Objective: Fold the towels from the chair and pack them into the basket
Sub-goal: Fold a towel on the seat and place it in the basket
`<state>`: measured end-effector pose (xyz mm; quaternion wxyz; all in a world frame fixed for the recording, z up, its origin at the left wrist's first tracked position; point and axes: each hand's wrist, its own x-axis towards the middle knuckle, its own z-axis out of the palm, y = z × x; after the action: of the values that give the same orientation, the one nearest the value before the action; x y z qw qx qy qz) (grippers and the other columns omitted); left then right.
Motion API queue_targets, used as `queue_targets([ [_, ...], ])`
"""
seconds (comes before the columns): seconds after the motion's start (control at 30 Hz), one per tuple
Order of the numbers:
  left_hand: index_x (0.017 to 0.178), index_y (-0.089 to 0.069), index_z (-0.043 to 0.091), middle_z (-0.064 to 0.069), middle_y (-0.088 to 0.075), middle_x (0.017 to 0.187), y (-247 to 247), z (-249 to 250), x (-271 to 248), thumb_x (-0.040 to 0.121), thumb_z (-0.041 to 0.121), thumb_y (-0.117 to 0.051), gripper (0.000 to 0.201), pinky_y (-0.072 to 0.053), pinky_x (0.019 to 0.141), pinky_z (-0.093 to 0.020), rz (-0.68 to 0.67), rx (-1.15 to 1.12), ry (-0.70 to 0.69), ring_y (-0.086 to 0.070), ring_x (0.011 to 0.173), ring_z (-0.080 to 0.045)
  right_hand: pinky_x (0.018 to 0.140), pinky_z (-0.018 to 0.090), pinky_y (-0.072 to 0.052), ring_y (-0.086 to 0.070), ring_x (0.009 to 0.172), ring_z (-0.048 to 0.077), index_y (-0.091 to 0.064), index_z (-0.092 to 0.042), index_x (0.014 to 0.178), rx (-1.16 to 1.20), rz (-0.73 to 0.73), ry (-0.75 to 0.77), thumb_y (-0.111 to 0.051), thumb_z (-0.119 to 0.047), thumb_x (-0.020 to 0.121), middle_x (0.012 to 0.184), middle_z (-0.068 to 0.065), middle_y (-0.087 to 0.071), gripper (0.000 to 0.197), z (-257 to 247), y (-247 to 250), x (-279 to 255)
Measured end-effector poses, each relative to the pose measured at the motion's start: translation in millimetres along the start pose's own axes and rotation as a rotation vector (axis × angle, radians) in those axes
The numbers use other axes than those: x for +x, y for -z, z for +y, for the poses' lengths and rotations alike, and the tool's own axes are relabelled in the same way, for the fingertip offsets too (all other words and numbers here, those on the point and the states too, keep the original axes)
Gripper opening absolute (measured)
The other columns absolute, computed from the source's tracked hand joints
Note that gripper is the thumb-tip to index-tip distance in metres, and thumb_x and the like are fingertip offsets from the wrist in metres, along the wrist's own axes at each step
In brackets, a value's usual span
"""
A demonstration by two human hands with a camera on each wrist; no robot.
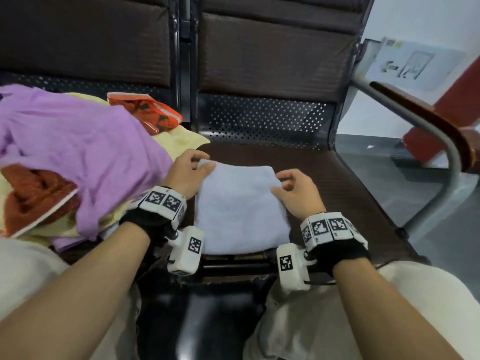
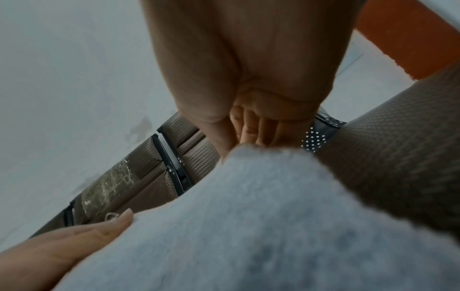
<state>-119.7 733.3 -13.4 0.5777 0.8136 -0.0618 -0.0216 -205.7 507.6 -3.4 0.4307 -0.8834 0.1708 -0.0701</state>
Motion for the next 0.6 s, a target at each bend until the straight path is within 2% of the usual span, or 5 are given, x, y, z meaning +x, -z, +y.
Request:
queue_targets([
  [0.13, 0.128, -0.049, 0.014, -0.001, -0.062, 0.093, -7.9, -15.4, 16.0, 0.087, 0.027, -0.065, 0.047, -0.047, 0.070, -0.024, -0.077, 0.160, 0.147, -0.059, 0.090, -0.018, 0.077, 0.024, -0.038, -0.057, 0.093, 0.017, -0.056, -0.016, 0.112, -0.152, -0.114, -0.087, -0.068, -0.016, 0.083, 0.088, -0.004, -0.060, 0.032, 5.3, -9.3, 12.1],
  [0.23, 0.139, -0.040, 0.011, -0.006, -0.063, 0.117, -10.1, -24.6, 11.1, 0.086, 0.022, -0.065, 0.060, -0.043, 0.088, -0.027, -0.135, 0.279, 0.205, -0.058, 0.106, -0.021, 0.072, 0.018, -0.037, -0.053, 0.086, 0.014, -0.058, -0.018, 0.102, -0.299, -0.145, 0.008, -0.067, -0.015, 0.080, 0.097, 0.000, -0.058, 0.024, 7.7, -11.3, 3.3],
  [0.37, 0.143, -0.036, 0.011, -0.008, -0.047, 0.140, -5.4, -19.9, -5.4, 0.083, 0.013, -0.066, 0.067, -0.037, 0.105, -0.032, -0.142, 0.333, 0.111, -0.049, 0.124, -0.023, 0.060, 0.007, -0.039, -0.056, 0.080, 0.009, -0.064, -0.025, 0.090, -0.282, -0.359, 0.132, -0.070, -0.020, 0.079, 0.084, -0.010, -0.059, 0.014, 1.5, -0.1, -18.3],
  [0.47, 0.123, -0.059, 0.012, -0.012, -0.053, 0.128, -3.2, -8.6, -27.1, 0.079, 0.011, -0.068, 0.044, -0.034, 0.101, -0.027, -0.095, 0.464, -0.110, -0.048, 0.119, -0.023, 0.077, 0.015, -0.039, -0.050, 0.099, 0.010, -0.062, -0.026, 0.110, -0.486, -0.563, 0.202, -0.072, -0.018, 0.078, 0.104, -0.008, -0.053, 0.035, -0.7, 5.6, -32.1],
  [0.6, 0.095, -0.067, 0.020, 0.003, -0.066, 0.097, -13.5, 1.6, -61.5, 0.085, 0.019, -0.065, 0.010, -0.048, 0.093, -0.031, -0.382, 0.371, -0.130, -0.061, 0.093, -0.014, 0.101, 0.030, -0.037, -0.039, 0.120, 0.017, -0.051, -0.022, 0.127, -0.659, -0.642, 0.270, -0.070, -0.006, 0.075, 0.128, 0.000, -0.043, 0.058, 0.1, 0.6, -48.3],
])
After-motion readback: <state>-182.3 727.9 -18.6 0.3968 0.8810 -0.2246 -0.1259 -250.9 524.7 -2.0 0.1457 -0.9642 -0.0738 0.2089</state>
